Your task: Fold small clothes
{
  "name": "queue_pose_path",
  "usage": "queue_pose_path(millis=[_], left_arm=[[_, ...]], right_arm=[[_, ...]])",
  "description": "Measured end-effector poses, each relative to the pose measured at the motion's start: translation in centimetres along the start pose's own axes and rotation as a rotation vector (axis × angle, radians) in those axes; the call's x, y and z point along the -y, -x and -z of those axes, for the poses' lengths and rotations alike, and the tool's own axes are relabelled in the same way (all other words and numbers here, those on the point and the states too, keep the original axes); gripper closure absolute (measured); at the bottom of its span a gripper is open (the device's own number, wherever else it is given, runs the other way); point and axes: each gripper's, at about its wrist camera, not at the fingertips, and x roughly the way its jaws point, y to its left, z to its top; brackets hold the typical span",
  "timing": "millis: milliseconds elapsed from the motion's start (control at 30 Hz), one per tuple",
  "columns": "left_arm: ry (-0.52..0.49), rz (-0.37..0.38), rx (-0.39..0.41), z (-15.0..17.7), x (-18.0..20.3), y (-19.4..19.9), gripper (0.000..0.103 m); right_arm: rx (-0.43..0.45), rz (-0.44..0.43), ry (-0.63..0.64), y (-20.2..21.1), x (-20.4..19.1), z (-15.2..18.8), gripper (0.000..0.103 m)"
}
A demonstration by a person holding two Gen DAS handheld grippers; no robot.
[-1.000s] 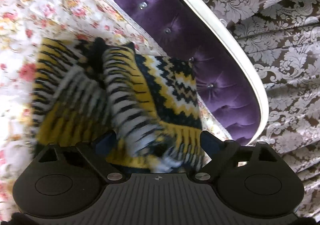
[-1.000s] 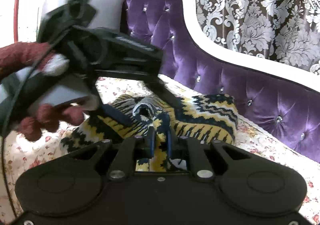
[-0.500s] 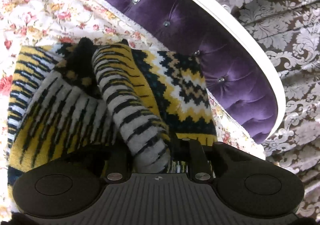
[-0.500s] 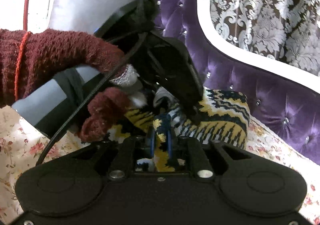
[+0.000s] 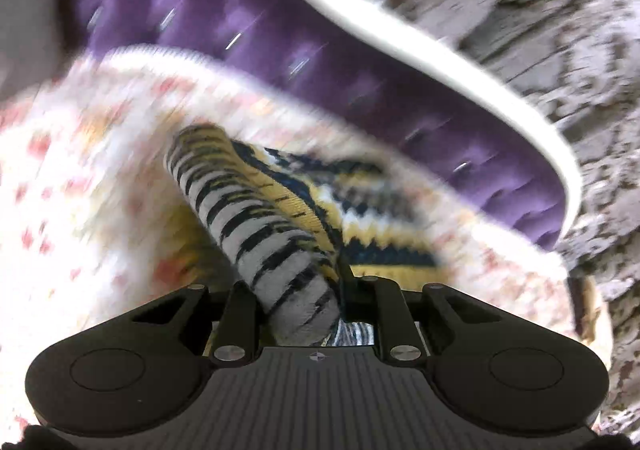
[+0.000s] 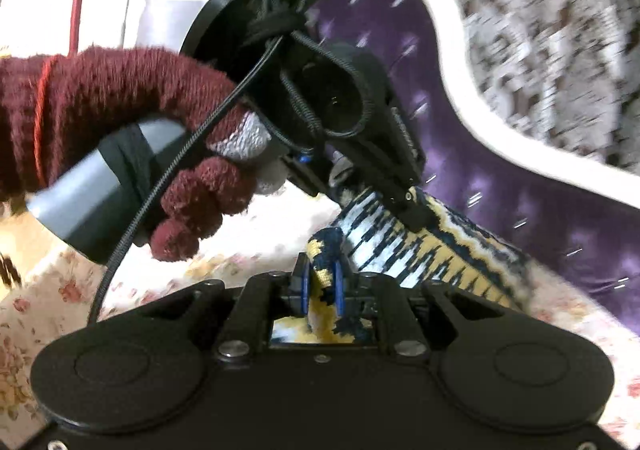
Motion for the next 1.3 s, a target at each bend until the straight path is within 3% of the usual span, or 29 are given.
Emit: queue_pose_path(millis=[67,100,200,267,300,333,567,667,733,900,1033,1200,1300], left_arm=[[0.055,-0.012,-0.027,1.1,-2.1,-1.6,0.075],[0.077,0.021,-0.006,1.4,-2.9,-1.6,0.074],[0.118,0.075,0.035,1.9,-3.7,-1.2,0.07],[0.109,0.057,0.051,1.9,-3.5,-0.5,0.056],[0.098,0.024,0.061,1.9,-3.1,0.0,0.038],[0.084,-0.006,0.076,2.0,-2.7,0.5,0.03],[0.08,-0.059,0.18,2.7,-0.3,4.3,0.03],[0.039,-0.1,0.153,3.6,1.4,4.2,0.03],[0.04,-0.089,0.138,4.6,1.9,3.8,0.03],[0.069,-0.081,0.027,7.4,2.1,1.3,0.03],[-0.015,-0.133,0.046,9.1,2.9,1.0,0.03],[-0.014,-0.152,0.059,9.9,3.3,1.2,0.03],[-0.017,-0.165,0.068,10.3,3.7,1.3,0.03]], right_arm=[[-0.067,-0.017,0.045,-2.0,-1.2,1.1,0.084],[-0.1,-0.031,0.067,-2.7,-1.7,1.7,0.081],[-0.116,-0.072,0.103,-2.6,-2.0,3.1,0.06],[-0.101,-0.105,0.111,-1.6,-1.3,3.3,0.047],[-0.099,-0.116,0.102,-1.0,-1.1,3.5,0.046],[-0.094,-0.12,0.086,-0.4,-0.5,3.6,0.046],[-0.03,-0.118,-0.058,4.1,4.6,2.6,0.039],[-0.027,-0.069,-0.108,4.2,6.7,1.6,0.037],[-0.03,-0.007,-0.133,4.1,8.3,1.5,0.037],[-0.121,0.071,-0.183,1.5,11.7,2.7,0.037],[-0.255,0.097,-0.182,0.7,12.0,6.0,0.036],[-0.245,0.054,-0.352,2.3,13.6,8.2,0.034],[-0.242,0.053,-0.36,2.7,13.5,8.4,0.034]])
